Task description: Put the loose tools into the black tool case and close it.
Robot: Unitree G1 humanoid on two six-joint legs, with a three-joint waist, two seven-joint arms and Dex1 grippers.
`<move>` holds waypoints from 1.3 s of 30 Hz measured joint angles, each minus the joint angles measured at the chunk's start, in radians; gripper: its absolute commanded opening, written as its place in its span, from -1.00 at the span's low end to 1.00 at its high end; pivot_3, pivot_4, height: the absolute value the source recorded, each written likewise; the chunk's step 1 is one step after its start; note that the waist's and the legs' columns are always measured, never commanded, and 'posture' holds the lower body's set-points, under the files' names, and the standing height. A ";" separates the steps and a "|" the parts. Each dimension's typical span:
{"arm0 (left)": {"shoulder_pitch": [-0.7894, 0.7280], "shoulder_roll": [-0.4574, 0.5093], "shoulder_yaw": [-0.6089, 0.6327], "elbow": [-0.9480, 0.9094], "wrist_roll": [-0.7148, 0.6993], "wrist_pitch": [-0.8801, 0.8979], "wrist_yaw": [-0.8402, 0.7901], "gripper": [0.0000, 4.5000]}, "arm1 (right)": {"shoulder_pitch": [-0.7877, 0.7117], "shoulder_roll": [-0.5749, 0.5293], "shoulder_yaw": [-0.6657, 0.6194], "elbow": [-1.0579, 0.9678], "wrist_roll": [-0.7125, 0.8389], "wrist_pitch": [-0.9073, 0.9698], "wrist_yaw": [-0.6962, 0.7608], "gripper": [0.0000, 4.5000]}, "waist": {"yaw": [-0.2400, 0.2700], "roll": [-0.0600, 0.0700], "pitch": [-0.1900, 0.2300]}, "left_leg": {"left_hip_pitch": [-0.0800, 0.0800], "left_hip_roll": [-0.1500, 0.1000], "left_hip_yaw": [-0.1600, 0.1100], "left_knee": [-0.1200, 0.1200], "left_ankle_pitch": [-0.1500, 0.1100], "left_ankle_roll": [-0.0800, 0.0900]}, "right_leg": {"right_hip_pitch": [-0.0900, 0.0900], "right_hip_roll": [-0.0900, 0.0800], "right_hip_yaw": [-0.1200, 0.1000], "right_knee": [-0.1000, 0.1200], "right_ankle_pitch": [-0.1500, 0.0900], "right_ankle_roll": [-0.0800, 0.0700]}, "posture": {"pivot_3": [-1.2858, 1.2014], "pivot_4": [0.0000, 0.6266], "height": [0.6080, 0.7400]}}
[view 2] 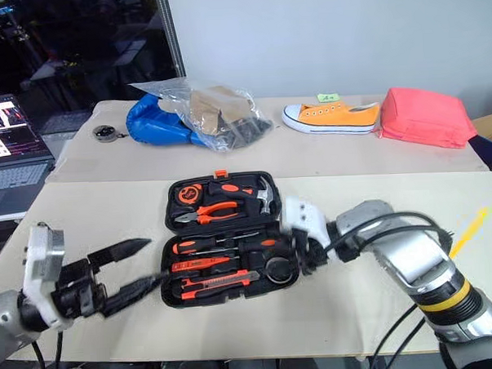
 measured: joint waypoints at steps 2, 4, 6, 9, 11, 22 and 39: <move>-0.065 -0.012 -0.022 0.051 -0.003 0.037 0.107 1.00 | -0.026 0.043 -0.058 0.016 0.025 0.039 -0.068 -0.15 | 0.000 0.000 0.000 | 0.001 0.000 -0.001 0.001 0.000 0.000 | 0.001 0.001 -0.001 0.000 0.001 0.000 | 0.03 -0.52 1.00; -0.192 -0.012 -0.066 0.137 -0.019 0.126 0.241 1.00 | -0.072 0.081 -0.072 0.099 0.005 0.061 -0.153 -0.15 | 0.005 -0.001 0.001 | 0.003 -0.001 -0.002 0.003 0.000 0.000 | 0.003 0.001 -0.002 0.001 0.001 0.000 | 0.03 -0.52 1.00; -0.323 -0.017 -0.106 0.232 -0.039 0.209 0.354 1.00 | -0.116 0.096 -0.069 0.197 -0.035 0.073 -0.215 -0.15 | 0.008 -0.002 0.001 | 0.001 -0.002 -0.001 0.003 0.003 0.001 | 0.002 0.001 -0.002 -0.001 0.005 0.000 | 0.03 -0.52 1.00; -0.483 -0.044 -0.176 0.374 -0.028 0.301 0.451 1.00 | -0.167 0.124 -0.054 0.346 -0.097 0.075 -0.277 -0.15 | 0.007 -0.002 0.001 | 0.000 -0.003 0.001 0.003 0.003 0.001 | 0.001 0.001 -0.001 -0.001 0.005 0.001 | 0.03 -0.52 1.00; -0.582 -0.071 -0.241 0.464 0.010 0.335 0.475 1.00 | -0.214 0.157 -0.019 0.455 -0.136 0.065 -0.298 -0.15 | 0.001 -0.002 0.001 | -0.004 -0.003 0.001 0.002 0.003 0.001 | -0.004 0.002 -0.001 0.001 0.005 0.000 | 0.03 -0.52 1.00; -0.913 -0.165 -0.375 0.954 0.224 0.351 0.359 0.68 | -0.472 0.337 0.009 1.006 -0.256 0.036 -0.353 -0.14 | -0.010 -0.001 0.001 | -0.026 -0.003 0.002 -0.004 0.010 -0.011 | -0.030 0.001 -0.002 0.011 0.007 -0.002 | 0.03 -0.52 1.00; -0.989 -0.213 -0.286 1.128 0.340 0.337 0.206 -0.98 | -0.572 0.392 -0.074 1.314 -0.309 -0.122 -0.279 -1.00 | -0.018 -0.001 0.001 | -0.018 -0.004 0.001 -0.002 0.014 -0.013 | -0.027 0.003 -0.001 0.017 0.009 -0.004 | 0.03 -0.52 1.00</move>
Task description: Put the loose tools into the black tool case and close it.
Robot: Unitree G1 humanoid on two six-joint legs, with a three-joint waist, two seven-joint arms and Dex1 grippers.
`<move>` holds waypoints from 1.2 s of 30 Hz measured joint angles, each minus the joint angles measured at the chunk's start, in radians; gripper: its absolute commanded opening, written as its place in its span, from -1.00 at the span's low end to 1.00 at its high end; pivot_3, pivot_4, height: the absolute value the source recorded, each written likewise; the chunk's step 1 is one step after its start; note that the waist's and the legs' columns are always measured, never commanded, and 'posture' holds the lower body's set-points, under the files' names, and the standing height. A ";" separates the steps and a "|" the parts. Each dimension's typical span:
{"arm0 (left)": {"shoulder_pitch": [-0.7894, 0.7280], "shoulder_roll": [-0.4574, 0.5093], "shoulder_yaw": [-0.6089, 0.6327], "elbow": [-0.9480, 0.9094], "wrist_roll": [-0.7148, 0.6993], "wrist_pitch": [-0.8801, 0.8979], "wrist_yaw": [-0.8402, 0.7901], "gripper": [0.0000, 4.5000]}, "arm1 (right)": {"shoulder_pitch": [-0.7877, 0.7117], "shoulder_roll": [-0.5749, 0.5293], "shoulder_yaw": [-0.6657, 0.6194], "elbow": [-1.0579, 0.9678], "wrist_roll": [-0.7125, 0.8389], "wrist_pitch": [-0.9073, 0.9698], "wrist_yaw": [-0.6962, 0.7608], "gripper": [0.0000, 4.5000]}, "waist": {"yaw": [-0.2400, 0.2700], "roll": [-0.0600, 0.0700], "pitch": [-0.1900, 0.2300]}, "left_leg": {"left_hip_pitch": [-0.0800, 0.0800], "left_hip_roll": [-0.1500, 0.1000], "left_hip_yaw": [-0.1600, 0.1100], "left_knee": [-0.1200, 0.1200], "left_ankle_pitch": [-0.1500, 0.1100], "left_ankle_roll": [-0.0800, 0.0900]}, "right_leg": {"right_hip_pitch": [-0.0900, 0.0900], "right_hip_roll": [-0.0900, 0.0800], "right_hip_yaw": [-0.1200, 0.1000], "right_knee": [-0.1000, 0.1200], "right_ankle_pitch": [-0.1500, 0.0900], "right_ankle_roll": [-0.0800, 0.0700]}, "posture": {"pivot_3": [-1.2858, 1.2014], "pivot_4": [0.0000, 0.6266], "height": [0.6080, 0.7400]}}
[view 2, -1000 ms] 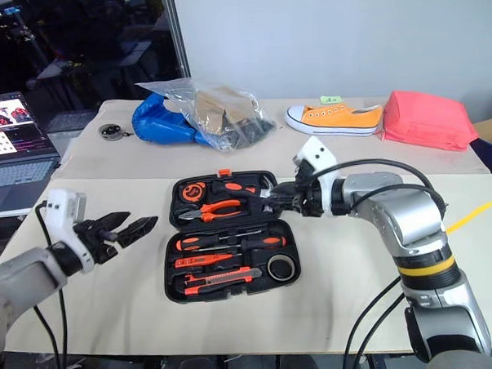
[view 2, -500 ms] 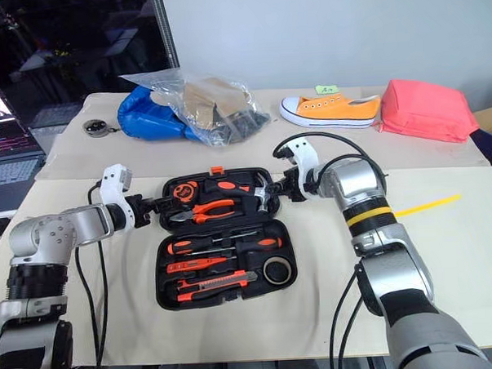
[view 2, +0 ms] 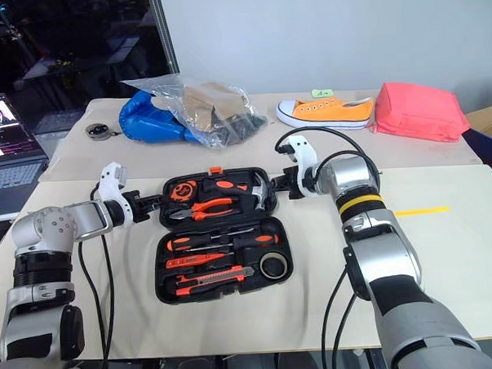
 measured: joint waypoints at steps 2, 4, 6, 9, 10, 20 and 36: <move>-0.001 -0.002 -0.021 0.000 0.035 -0.059 -0.040 -0.98 | 0.025 -0.003 -0.016 -0.011 -0.002 -0.071 0.009 -1.00 | 0.002 0.000 0.000 | -0.001 0.000 0.000 0.000 0.000 -0.001 | -0.001 0.000 0.000 0.000 0.000 0.000 | 0.03 -0.52 1.00; -0.001 -0.006 -0.056 -0.011 0.090 -0.152 -0.086 -0.98 | 0.075 -0.009 -0.030 -0.059 -0.004 -0.160 0.022 -1.00 | 0.003 0.000 0.000 | -0.003 0.000 0.000 -0.001 0.001 -0.001 | -0.002 0.000 -0.001 -0.001 0.000 0.000 | 0.03 -0.52 1.00; 0.011 -0.011 -0.084 -0.036 0.154 -0.271 -0.125 -0.98 | 0.114 -0.011 -0.042 -0.112 -0.003 -0.216 0.038 -1.00 | 0.003 0.000 0.000 | -0.006 0.001 0.000 -0.001 0.001 -0.001 | -0.004 0.000 -0.001 0.000 0.001 0.000 | 0.03 -0.52 1.00; 0.091 -0.010 -0.127 -0.145 0.248 -0.497 -0.201 -0.98 | 0.241 -0.019 -0.109 -0.276 0.025 -0.318 0.054 -1.00 | 0.003 0.000 0.000 | -0.008 0.002 0.000 -0.002 0.001 -0.002 | -0.004 -0.001 -0.001 0.000 0.002 0.000 | 0.03 -0.52 1.00; 0.114 -0.007 -0.133 -0.173 0.268 -0.551 -0.216 -0.98 | 0.281 -0.022 -0.120 -0.328 0.030 -0.344 0.057 -1.00 | 0.005 0.000 0.000 | -0.008 0.002 0.000 -0.003 0.001 -0.002 | -0.005 -0.001 -0.001 -0.001 0.002 0.000 | 0.03 -0.52 1.00; 0.390 0.070 -0.148 -0.387 0.439 -1.022 -0.358 -0.98 | 0.739 -0.101 -0.172 -0.907 0.038 -0.590 0.077 -1.00 | 0.020 0.002 -0.002 | -0.006 0.003 0.000 -0.002 -0.004 0.005 | -0.001 -0.002 0.000 -0.005 0.001 0.001 | 0.03 -0.52 1.00; 0.791 0.321 0.062 -0.526 0.221 -0.897 -0.650 -0.07 | 1.127 -0.443 -0.127 -1.031 -0.154 -1.162 0.169 -0.40 | 0.005 -0.001 -0.001 | 0.025 0.005 0.010 -0.002 -0.006 0.008 | 0.029 -0.003 0.001 -0.010 -0.011 0.007 | 0.03 -0.52 1.00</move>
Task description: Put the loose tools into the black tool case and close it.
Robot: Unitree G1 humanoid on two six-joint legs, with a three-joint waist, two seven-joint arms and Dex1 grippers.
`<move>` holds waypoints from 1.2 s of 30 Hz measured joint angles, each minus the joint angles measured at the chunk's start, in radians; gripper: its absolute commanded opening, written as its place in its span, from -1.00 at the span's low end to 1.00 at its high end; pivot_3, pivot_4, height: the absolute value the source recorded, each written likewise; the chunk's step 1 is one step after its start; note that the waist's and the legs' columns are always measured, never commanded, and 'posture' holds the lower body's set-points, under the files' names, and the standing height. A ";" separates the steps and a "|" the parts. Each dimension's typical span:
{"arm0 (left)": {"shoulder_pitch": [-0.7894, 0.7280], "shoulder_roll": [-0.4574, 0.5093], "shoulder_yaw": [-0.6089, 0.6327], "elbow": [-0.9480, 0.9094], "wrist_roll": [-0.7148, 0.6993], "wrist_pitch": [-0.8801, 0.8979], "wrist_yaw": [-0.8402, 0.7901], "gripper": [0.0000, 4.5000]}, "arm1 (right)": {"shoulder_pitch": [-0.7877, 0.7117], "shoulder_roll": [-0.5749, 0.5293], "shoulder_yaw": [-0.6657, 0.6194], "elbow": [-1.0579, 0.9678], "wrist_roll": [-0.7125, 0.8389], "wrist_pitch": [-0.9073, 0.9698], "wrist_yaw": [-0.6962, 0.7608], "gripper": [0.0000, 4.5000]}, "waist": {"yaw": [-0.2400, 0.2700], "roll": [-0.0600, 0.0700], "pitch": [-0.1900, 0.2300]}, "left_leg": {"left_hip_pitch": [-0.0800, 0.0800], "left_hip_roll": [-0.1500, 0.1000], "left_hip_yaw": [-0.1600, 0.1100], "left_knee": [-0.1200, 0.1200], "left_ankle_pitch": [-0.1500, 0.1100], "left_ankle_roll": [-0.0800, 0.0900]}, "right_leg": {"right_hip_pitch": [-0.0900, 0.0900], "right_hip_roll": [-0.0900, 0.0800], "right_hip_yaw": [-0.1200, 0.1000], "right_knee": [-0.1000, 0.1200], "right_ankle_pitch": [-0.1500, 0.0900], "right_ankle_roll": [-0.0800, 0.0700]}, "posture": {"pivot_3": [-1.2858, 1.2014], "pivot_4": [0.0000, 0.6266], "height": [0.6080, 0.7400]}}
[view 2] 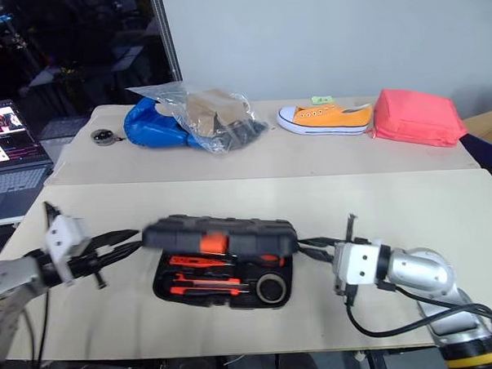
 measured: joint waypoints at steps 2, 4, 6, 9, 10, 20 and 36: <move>0.038 0.021 0.044 -0.002 -0.045 0.051 -0.035 0.07 | 0.028 -0.031 -0.007 0.036 -0.004 0.018 0.012 -0.27 | 0.003 -0.002 0.001 | -0.003 -0.001 0.000 0.000 0.000 0.000 | -0.002 -0.002 -0.001 0.000 0.002 -0.004 | 0.03 -0.52 1.00; 0.075 0.046 0.100 -0.031 -0.118 0.132 -0.093 0.07 | 0.076 -0.084 -0.016 0.007 0.026 0.072 0.062 -0.27 | 0.007 -0.001 0.002 | -0.005 -0.001 0.000 0.001 -0.001 0.001 | -0.004 -0.003 0.000 0.001 0.002 -0.004 | 0.03 -0.52 1.00; 0.123 0.082 0.168 -0.090 -0.193 0.208 -0.145 0.07 | 0.192 -0.196 -0.066 -0.054 0.129 0.204 0.154 -0.27 | 0.011 -0.002 0.002 | -0.003 -0.001 0.000 0.000 -0.002 0.001 | 0.000 -0.004 -0.002 -0.001 0.001 -0.004 | 0.03 -0.52 1.00; 0.168 0.098 0.218 -0.170 -0.265 0.281 -0.186 0.09 | 0.276 -0.250 -0.127 -0.161 0.295 0.388 0.218 -0.54 | 0.007 -0.003 0.002 | -0.002 0.000 -0.001 0.000 -0.002 0.001 | 0.000 -0.004 0.000 -0.002 -0.001 0.000 | 0.03 -0.52 1.00; 0.191 0.103 0.235 -0.223 -0.302 0.318 -0.203 0.09 | 0.304 -0.268 -0.143 -0.228 0.394 0.487 0.240 -0.71 | 0.002 -0.003 0.003 | -0.002 0.001 -0.002 0.000 -0.002 0.001 | 0.001 -0.003 0.000 -0.002 -0.003 0.002 | 0.03 -0.52 1.00; 0.230 0.109 0.216 -0.471 -0.376 0.403 -0.220 0.09 | 0.081 -0.138 0.169 -0.330 0.293 0.674 0.150 -0.97 | 0.001 -0.004 0.004 | 0.000 0.000 -0.007 0.002 -0.002 0.001 | 0.000 -0.002 0.001 -0.001 -0.005 -0.003 | 0.03 -0.52 1.00; 0.108 0.011 0.067 -0.536 -0.396 0.459 0.022 0.09 | -0.515 0.377 0.222 0.262 0.148 0.817 -0.211 -0.97 | -0.025 -0.005 0.007 | -0.003 0.000 -0.006 0.001 -0.001 0.001 | -0.005 0.005 0.001 0.003 0.005 -0.010 | 0.03 -0.52 1.00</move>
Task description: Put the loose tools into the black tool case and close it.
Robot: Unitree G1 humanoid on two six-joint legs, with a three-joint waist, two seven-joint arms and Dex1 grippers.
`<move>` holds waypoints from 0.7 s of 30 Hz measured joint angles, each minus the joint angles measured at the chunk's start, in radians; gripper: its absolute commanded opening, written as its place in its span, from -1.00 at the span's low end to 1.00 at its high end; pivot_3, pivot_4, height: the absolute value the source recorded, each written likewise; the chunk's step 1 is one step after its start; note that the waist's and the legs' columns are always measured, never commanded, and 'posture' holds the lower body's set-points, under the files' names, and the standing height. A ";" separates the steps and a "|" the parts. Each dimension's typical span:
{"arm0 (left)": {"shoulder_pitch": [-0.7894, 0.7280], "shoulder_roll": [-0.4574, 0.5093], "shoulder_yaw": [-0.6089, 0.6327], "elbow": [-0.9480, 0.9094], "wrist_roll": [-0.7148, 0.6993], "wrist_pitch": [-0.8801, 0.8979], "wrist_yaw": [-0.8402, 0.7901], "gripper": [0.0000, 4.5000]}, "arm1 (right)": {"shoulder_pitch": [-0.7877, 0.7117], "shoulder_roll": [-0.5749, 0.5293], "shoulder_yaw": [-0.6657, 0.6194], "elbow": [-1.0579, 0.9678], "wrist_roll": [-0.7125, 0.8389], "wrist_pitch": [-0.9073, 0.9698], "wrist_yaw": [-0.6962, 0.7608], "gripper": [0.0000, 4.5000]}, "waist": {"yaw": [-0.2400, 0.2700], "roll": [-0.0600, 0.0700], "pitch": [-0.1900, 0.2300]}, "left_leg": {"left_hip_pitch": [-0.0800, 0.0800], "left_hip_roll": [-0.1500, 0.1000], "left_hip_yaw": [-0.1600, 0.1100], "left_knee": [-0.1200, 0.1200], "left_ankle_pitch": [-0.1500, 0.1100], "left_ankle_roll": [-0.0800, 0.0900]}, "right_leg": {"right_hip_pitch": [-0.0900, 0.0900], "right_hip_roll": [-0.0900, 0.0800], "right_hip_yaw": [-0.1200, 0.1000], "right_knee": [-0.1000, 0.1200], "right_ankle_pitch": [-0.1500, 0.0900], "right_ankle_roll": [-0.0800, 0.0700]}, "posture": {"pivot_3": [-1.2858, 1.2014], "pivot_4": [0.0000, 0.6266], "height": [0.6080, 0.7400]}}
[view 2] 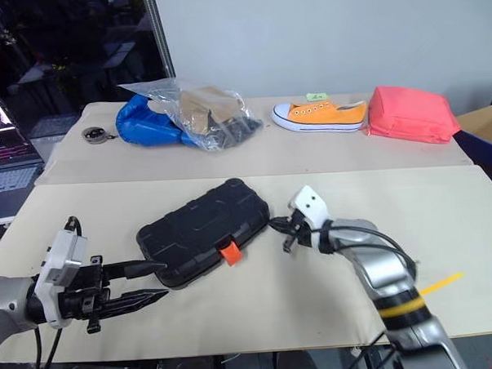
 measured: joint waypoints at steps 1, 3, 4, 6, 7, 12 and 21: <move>-0.018 -0.007 -0.025 -0.001 0.016 0.000 0.023 0.09 | -0.030 0.021 0.001 0.054 -0.005 -0.025 0.006 -0.97 | -0.003 0.000 0.000 | 0.001 0.000 0.000 0.000 0.000 0.000 | 0.000 0.000 0.000 0.000 0.000 0.000 | 0.03 -0.52 1.00; -0.047 -0.022 -0.067 -0.003 0.040 0.000 0.065 0.09 | -0.055 0.031 0.000 0.107 -0.010 -0.060 0.022 -0.97 | -0.002 0.000 0.000 | 0.000 0.000 0.000 0.000 0.000 0.000 | 0.001 0.000 0.000 0.000 0.000 0.000 | 0.03 -0.52 1.00; -0.054 -0.029 -0.082 -0.003 0.053 0.000 0.082 0.09 | -0.062 0.028 0.000 0.118 -0.011 -0.069 0.034 -0.86 | -0.002 0.000 0.000 | 0.000 0.000 0.000 0.000 0.000 0.000 | 0.000 -0.001 0.000 0.000 0.000 0.000 | 0.03 -0.52 1.00; -0.076 -0.036 -0.120 -0.002 0.080 0.000 0.111 0.09 | -0.064 0.012 -0.002 0.118 -0.009 -0.078 0.056 -0.66 | 0.000 0.000 0.000 | -0.003 -0.001 -0.001 -0.001 0.000 0.000 | -0.001 -0.001 -0.001 -0.001 0.000 0.000 | 0.03 -0.52 1.00; -0.091 -0.042 -0.144 -0.001 0.100 0.000 0.126 0.20 | -0.039 -0.020 -0.010 0.082 0.003 -0.057 0.082 -0.49 | 0.003 0.000 0.000 | -0.004 -0.001 -0.001 -0.001 0.000 0.000 | -0.003 -0.002 -0.001 -0.001 0.000 0.000 | 0.03 -0.52 1.00; -0.105 -0.046 -0.202 0.063 0.185 -0.022 0.132 0.85 | 0.141 -0.151 -0.056 -0.223 0.124 0.158 0.141 0.26 | 0.022 0.002 -0.001 | -0.013 -0.001 -0.004 -0.001 -0.001 0.000 | -0.011 -0.002 -0.001 0.000 0.000 0.001 | 0.03 -0.52 1.00; -0.109 -0.029 -0.247 0.151 0.282 -0.122 0.034 1.00 | 0.194 -0.078 0.001 -0.464 0.199 0.416 0.011 0.42 | 0.014 0.002 -0.001 | -0.007 -0.002 -0.004 0.000 0.000 0.000 | -0.008 -0.001 -0.001 0.001 0.000 0.001 | 0.03 -0.52 1.00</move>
